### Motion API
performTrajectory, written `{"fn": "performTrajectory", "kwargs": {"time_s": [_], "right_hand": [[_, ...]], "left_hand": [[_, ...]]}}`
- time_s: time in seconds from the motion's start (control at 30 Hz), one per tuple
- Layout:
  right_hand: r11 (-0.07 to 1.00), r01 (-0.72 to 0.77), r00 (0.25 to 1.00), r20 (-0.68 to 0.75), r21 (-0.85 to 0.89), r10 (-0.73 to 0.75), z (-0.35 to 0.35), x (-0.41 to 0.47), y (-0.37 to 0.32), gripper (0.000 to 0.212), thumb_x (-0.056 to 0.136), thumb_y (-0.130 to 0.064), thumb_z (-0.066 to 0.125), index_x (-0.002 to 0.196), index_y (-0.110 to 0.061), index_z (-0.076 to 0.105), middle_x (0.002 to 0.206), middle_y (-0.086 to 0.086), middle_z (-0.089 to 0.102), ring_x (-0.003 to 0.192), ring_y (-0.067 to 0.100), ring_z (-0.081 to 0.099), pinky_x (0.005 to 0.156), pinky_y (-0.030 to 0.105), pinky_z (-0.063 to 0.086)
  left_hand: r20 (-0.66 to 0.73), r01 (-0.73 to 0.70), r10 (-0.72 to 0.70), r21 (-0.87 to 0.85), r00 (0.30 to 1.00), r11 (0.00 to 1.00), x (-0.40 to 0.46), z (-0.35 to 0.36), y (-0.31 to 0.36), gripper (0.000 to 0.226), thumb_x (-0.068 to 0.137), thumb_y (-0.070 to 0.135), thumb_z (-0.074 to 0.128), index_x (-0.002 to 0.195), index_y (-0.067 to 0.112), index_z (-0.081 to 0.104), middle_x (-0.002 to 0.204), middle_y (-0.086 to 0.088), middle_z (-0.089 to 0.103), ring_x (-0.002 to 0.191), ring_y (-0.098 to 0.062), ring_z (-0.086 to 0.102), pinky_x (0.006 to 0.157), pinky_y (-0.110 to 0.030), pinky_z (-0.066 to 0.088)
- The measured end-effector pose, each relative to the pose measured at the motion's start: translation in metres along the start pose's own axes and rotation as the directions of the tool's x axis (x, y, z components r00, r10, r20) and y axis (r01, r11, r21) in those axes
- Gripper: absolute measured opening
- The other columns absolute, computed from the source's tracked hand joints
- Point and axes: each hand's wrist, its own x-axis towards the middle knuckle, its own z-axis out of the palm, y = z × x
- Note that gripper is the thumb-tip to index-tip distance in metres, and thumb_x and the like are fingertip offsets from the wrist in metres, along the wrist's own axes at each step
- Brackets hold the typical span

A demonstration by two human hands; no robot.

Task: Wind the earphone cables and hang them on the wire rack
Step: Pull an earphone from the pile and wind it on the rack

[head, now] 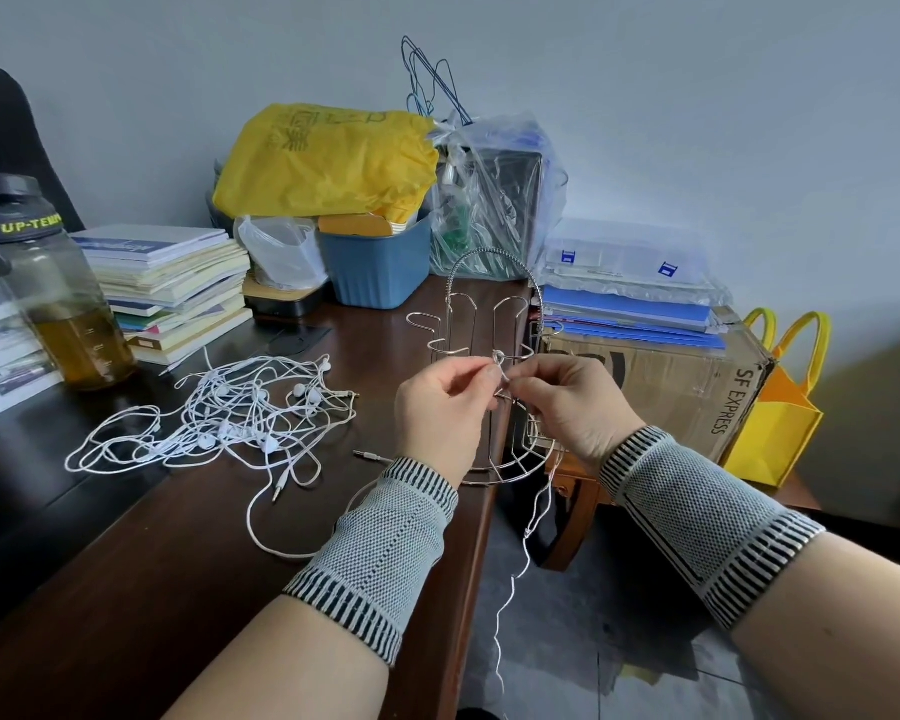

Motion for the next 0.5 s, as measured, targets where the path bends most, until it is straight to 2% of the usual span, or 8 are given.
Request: {"fn": "performTrajectory", "kwargs": {"time_s": [0.1, 0.27, 0.4, 0.5], "right_hand": [[1.000, 0.018, 0.999, 0.027, -0.012, -0.017, -0.0008, -0.0026, -0.0017, 0.024, 0.089, -0.003, 0.061, 0.072, -0.017, 0.069, 0.051, -0.005, 0.050, 0.037, 0.001, 0.036, 0.039, 0.013, 0.031], [1.000, 0.020, 0.999, 0.037, -0.015, -0.019, -0.0028, -0.0034, -0.0016, 0.021, 0.090, -0.004, 0.062, 0.074, -0.015, 0.069, 0.057, 0.002, 0.054, 0.037, 0.000, 0.040, 0.040, 0.011, 0.032], [1.000, 0.017, 0.999, 0.027, -0.018, -0.016, -0.0045, -0.0043, -0.0004, 0.018, 0.090, -0.003, 0.061, 0.076, -0.012, 0.068, 0.059, 0.003, 0.056, 0.037, 0.000, 0.043, 0.040, 0.010, 0.034], [0.997, 0.030, 0.999, 0.032, -0.066, -0.028, -0.0048, -0.0044, 0.0005, 0.016, 0.090, -0.006, 0.062, 0.077, -0.013, 0.069, 0.060, 0.002, 0.057, 0.038, 0.000, 0.044, 0.042, 0.009, 0.034]], "left_hand": [[0.005, 0.030, -0.030, -0.026, 1.000, 0.999, 0.0016, 0.0024, -0.0015, 0.011, 0.085, 0.021, 0.072, 0.078, 0.030, 0.073, 0.058, 0.015, 0.065, 0.052, 0.003, 0.057, 0.048, -0.018, 0.041], [0.008, 0.065, -0.064, -0.072, 0.998, 0.995, 0.0022, 0.0049, -0.0027, 0.007, 0.084, 0.019, 0.073, 0.080, 0.025, 0.075, 0.050, 0.018, 0.057, 0.049, 0.001, 0.051, 0.049, -0.018, 0.038], [-0.030, 0.058, -0.062, -0.104, 0.998, 0.993, 0.0005, 0.0078, -0.0038, 0.004, 0.083, 0.021, 0.074, 0.086, 0.022, 0.075, 0.061, 0.013, 0.063, 0.054, -0.002, 0.053, 0.054, -0.024, 0.043], [-0.029, 0.060, -0.064, -0.115, 0.998, 0.992, -0.0001, 0.0096, -0.0052, 0.005, 0.083, 0.024, 0.074, 0.084, 0.028, 0.075, 0.067, 0.012, 0.066, 0.058, -0.005, 0.054, 0.059, -0.028, 0.045]]}}
